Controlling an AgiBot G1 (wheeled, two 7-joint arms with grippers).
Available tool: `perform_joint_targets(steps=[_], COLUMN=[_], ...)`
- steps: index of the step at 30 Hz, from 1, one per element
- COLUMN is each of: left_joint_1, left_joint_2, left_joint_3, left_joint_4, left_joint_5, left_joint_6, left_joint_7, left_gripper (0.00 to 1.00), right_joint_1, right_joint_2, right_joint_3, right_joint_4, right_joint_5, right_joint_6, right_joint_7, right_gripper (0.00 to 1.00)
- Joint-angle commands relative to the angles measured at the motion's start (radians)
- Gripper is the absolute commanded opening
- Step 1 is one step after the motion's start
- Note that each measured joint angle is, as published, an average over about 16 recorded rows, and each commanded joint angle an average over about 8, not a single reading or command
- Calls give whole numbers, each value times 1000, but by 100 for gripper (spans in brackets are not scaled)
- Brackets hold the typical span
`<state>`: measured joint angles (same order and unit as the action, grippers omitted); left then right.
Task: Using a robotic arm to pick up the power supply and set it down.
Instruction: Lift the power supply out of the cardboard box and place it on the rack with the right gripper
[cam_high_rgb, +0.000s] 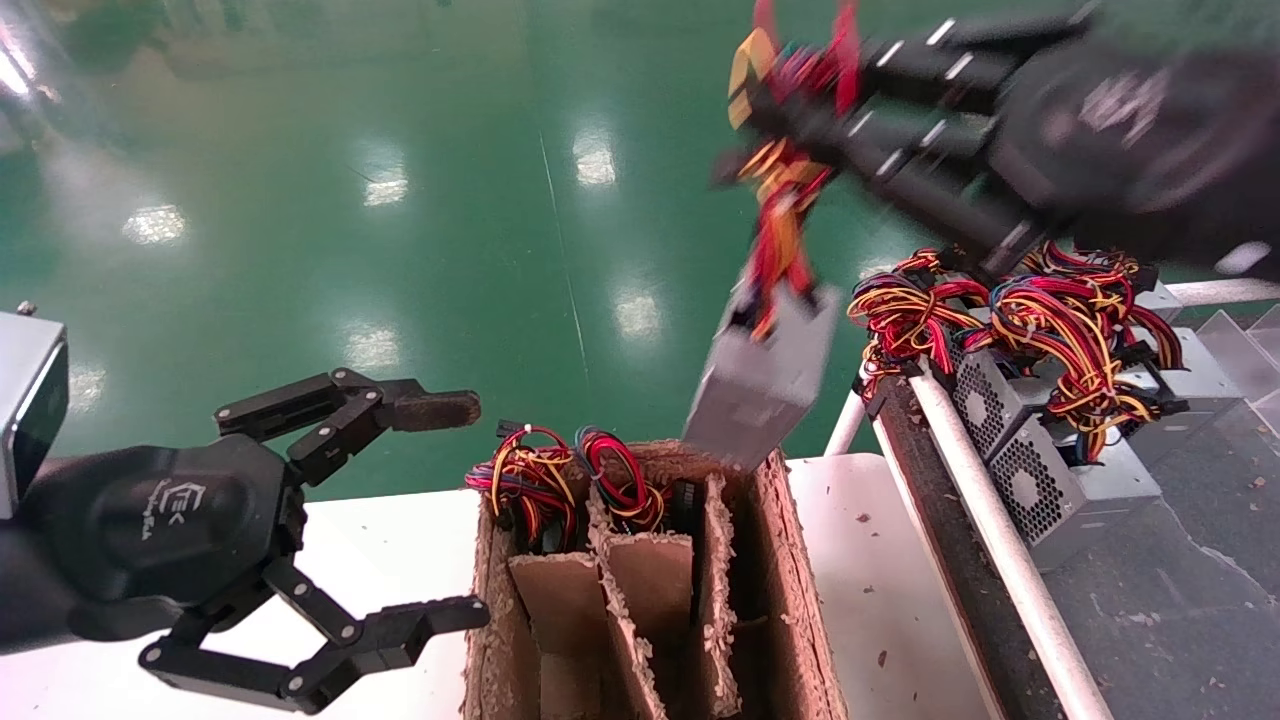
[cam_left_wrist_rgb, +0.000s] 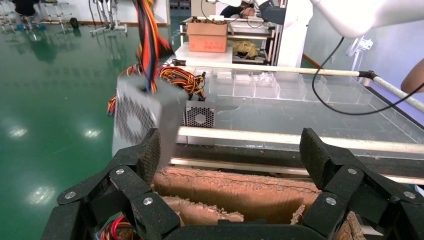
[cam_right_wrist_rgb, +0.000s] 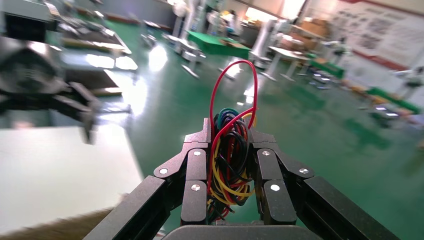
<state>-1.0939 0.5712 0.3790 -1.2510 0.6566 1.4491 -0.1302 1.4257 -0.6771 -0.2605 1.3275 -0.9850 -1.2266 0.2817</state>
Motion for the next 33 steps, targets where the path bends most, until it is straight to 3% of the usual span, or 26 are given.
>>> perform_joint_targets(steps=[1, 11, 19, 25, 33], left_joint_1=[0, 0, 0, 0, 0], left_joint_2=[0, 0, 0, 0, 0], left_joint_3=[0, 0, 0, 0, 0], left_joint_4=[0, 0, 0, 0, 0], left_joint_5=[0, 0, 0, 0, 0], left_joint_6=[0, 0, 0, 0, 0], left_joint_7=[0, 0, 0, 0, 0], left_gripper=[100, 100, 100, 100, 100], right_joint_1=[35, 150, 196, 180, 82], right_joint_2=[20, 152, 302, 439, 580], right_joint_3=[5, 61, 108, 153, 181], right_joint_4=[-4, -35, -73, -119, -234], right_joint_5=[-17, -59, -83, -63, -7], right_joint_6=[3, 8, -15, -56, -148], right_joint_7=[7, 19, 30, 49, 47], right_gripper=[0, 0, 0, 0, 0])
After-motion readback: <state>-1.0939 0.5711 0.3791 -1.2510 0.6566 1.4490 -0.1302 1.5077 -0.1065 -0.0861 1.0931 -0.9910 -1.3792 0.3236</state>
